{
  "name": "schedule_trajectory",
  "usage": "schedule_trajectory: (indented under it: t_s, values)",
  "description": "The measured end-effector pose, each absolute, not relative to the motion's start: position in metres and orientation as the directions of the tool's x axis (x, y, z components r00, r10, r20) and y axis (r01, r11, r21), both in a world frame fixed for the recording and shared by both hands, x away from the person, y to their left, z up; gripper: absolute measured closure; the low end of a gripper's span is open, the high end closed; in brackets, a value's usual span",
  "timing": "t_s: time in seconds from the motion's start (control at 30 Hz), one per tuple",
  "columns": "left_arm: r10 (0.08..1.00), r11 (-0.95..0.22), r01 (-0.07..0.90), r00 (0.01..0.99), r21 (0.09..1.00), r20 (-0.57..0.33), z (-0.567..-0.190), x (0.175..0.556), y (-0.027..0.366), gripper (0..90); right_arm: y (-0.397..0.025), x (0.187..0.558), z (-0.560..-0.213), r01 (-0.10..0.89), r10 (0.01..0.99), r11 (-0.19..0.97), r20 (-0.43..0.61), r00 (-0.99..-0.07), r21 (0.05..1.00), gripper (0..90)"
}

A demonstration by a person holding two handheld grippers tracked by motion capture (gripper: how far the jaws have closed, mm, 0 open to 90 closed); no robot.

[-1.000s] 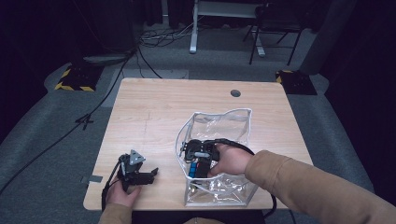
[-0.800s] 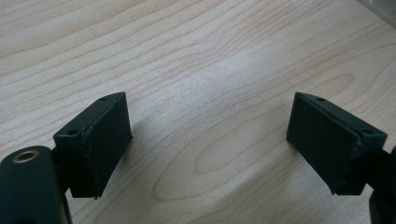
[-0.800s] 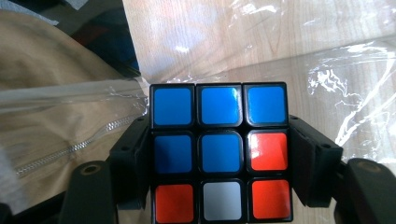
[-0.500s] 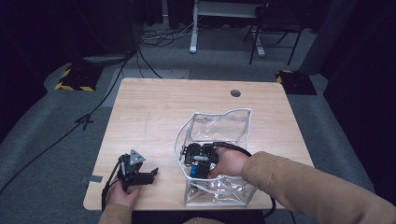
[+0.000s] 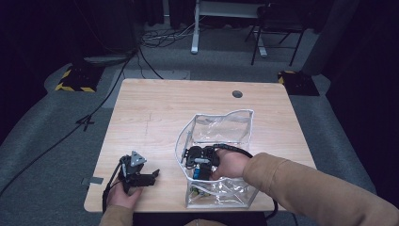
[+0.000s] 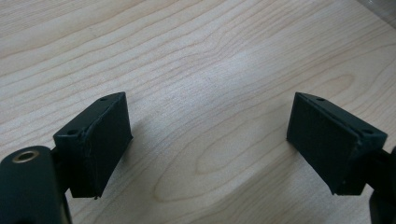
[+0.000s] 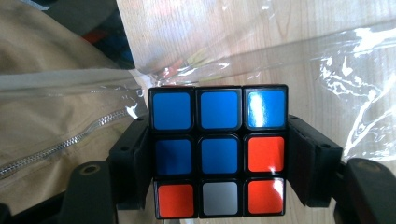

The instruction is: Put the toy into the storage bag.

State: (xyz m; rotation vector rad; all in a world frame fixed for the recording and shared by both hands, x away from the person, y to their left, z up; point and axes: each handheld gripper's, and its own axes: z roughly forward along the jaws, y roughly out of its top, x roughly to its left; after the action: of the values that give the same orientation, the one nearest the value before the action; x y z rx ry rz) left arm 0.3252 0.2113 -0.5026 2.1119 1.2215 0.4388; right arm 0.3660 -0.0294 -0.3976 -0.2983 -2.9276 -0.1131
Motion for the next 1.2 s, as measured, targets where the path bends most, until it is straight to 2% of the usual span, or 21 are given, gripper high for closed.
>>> schedule_trajectory:
  t_s: [0.47, 0.6, 0.83, 1.0, 1.2]
  values:
    - [0.86, -0.359, 0.643, 0.509, 0.676, -0.028, -0.502, 0.326, 0.211, 13.8, -0.03, 0.367, -0.401, 0.218, 0.207, 0.975, 0.204, -0.957, 0.036, 32.7]
    - [0.86, -0.358, 0.644, 0.509, 0.676, -0.031, -0.502, 0.326, 0.211, 13.7, -0.03, 0.367, -0.401, 0.229, 0.217, 0.973, 0.22, -0.951, 0.03, 36.5]
    - [0.86, -0.357, 0.644, 0.509, 0.676, -0.03, -0.502, 0.326, 0.211, 13.7, -0.031, 0.367, -0.396, 0.235, 0.223, 0.972, 0.207, -0.953, 0.032, 36.0]
    - [0.86, -0.359, 0.643, 0.509, 0.676, -0.028, -0.502, 0.326, 0.211, 13.7, -0.033, 0.366, -0.387, 0.276, 0.257, 0.958, 0.204, -0.945, 0.072, 35.4]
    - [0.859, -0.361, 0.643, 0.511, 0.676, -0.027, -0.502, 0.326, 0.211, 13.7, -0.037, 0.367, -0.367, 0.281, 0.255, 0.951, 0.186, -0.949, 0.128, 35.4]
